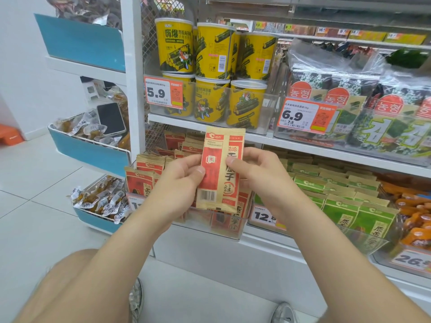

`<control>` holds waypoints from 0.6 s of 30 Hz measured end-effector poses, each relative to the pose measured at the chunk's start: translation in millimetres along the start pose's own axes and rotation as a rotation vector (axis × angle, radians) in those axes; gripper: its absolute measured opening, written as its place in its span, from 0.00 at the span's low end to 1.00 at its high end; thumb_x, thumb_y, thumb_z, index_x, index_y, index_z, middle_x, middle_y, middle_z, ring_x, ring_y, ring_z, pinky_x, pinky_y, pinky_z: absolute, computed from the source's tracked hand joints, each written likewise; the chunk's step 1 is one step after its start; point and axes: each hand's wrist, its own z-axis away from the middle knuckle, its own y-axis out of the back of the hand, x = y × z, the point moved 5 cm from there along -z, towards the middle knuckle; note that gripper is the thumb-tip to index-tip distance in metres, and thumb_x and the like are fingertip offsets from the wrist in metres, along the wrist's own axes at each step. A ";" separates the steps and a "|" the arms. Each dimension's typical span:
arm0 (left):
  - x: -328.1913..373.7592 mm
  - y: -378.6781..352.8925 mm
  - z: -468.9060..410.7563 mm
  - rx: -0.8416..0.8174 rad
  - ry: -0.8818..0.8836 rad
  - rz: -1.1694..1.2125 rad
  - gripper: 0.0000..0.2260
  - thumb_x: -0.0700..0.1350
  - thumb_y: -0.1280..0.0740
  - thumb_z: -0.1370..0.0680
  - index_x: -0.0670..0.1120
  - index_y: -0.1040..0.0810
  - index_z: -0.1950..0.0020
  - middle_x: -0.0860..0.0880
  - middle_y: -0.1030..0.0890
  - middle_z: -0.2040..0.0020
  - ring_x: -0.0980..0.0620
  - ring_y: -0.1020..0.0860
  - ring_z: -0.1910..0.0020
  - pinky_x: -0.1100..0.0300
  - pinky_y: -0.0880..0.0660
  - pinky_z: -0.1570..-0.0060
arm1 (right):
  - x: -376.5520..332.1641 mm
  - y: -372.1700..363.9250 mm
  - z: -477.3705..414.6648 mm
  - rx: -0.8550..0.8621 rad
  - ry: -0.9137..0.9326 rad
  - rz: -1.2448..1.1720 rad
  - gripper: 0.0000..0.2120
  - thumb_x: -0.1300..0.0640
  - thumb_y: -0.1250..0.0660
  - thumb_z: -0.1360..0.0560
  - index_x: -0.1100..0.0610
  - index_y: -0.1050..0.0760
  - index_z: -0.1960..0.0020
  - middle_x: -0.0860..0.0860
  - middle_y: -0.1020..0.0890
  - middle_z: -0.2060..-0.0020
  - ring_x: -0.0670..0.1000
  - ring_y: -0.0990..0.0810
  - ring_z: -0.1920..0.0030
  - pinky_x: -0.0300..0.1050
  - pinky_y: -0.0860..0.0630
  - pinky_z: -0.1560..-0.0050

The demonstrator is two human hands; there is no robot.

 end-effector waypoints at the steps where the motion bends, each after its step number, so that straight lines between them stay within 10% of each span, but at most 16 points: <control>1: -0.3 2.3 -0.8 0.021 -0.003 -0.007 0.16 0.40 0.44 0.10 0.53 0.18 0.33 0.52 0.10 0.47 0.54 0.12 0.47 0.63 0.16 0.54 | -0.6 -1.5 0.5 -0.027 0.013 0.011 0.10 0.58 0.27 0.18 0.56 0.17 0.37 0.51 0.10 0.49 0.51 0.10 0.49 0.50 0.13 0.49; 18: -11.6 12.2 -5.5 0.287 -0.007 -0.161 0.10 0.51 0.42 0.10 0.54 0.21 0.42 0.51 0.13 0.56 0.53 0.14 0.55 0.53 0.20 0.57 | -11.3 -15.9 10.5 -0.091 0.246 0.132 0.09 0.55 0.32 0.14 0.56 0.14 0.43 0.55 0.10 0.55 0.53 0.12 0.60 0.54 0.13 0.60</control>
